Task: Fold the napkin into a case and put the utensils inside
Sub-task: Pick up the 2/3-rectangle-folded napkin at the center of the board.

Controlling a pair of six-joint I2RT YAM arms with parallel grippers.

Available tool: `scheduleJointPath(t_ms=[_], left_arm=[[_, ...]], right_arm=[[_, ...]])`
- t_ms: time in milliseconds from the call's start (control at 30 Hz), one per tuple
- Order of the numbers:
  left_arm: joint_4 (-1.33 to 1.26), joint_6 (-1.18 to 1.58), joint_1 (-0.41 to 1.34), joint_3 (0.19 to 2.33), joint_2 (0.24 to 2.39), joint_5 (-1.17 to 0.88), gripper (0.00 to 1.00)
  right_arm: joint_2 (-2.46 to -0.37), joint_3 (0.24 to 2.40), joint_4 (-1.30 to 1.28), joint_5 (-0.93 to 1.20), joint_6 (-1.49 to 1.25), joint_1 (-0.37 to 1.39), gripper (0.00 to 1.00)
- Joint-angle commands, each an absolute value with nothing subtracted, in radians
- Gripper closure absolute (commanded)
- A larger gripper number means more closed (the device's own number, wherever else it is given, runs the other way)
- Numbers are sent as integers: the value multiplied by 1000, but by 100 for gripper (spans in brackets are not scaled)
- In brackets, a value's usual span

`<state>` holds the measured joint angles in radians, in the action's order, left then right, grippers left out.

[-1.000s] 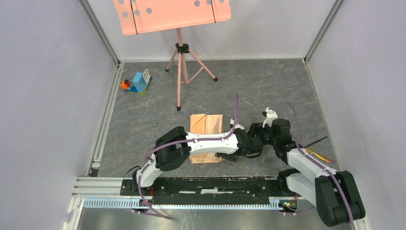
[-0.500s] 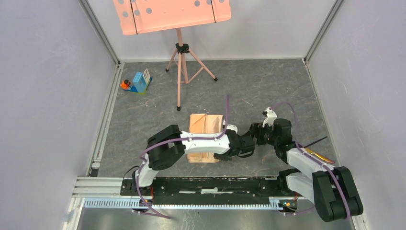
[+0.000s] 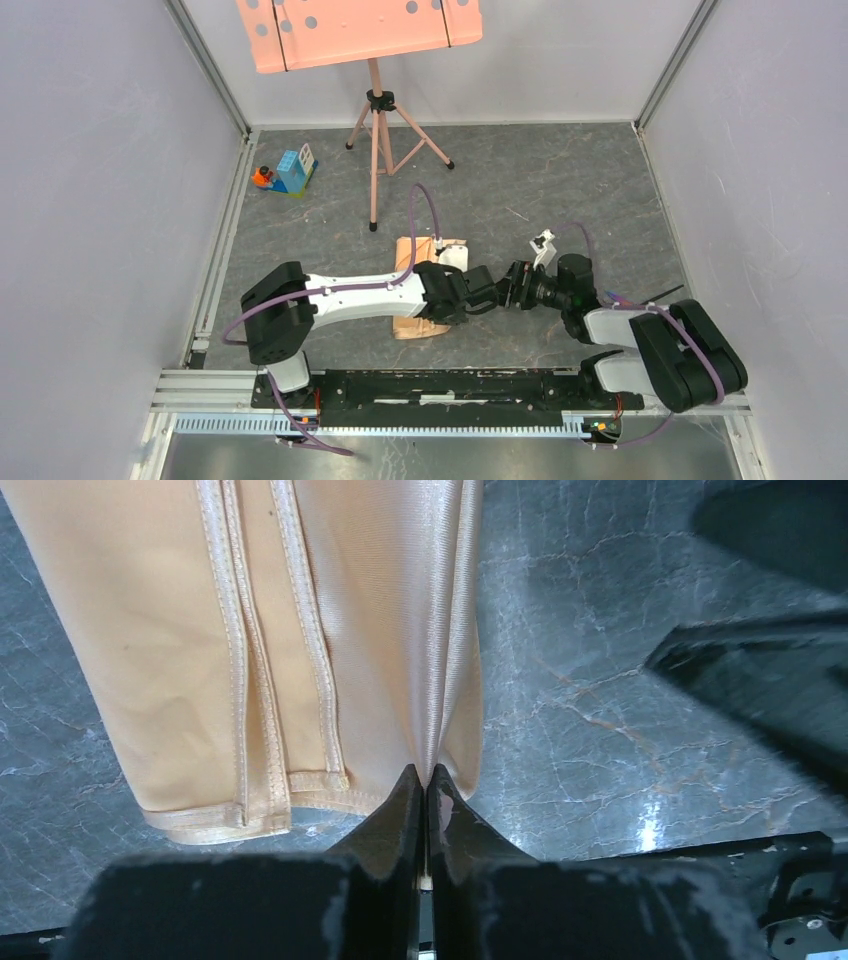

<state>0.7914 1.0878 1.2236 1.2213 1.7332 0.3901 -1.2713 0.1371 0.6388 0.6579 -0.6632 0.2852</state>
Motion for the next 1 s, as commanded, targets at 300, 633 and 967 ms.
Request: scheduleJointPath(t_ms=[300, 633, 967], left_arm=[[739, 1068, 1191, 1178, 1658, 376, 97], [724, 1065, 1187, 1155, 1613, 383, 98], [729, 1064, 1178, 1141, 1572, 397, 98]], right_arm=[[-1503, 150, 1069, 633, -1054, 414, 22], [-1483, 281, 705, 475, -749, 414, 51], [-1655, 363, 803, 528, -826, 432, 63]])
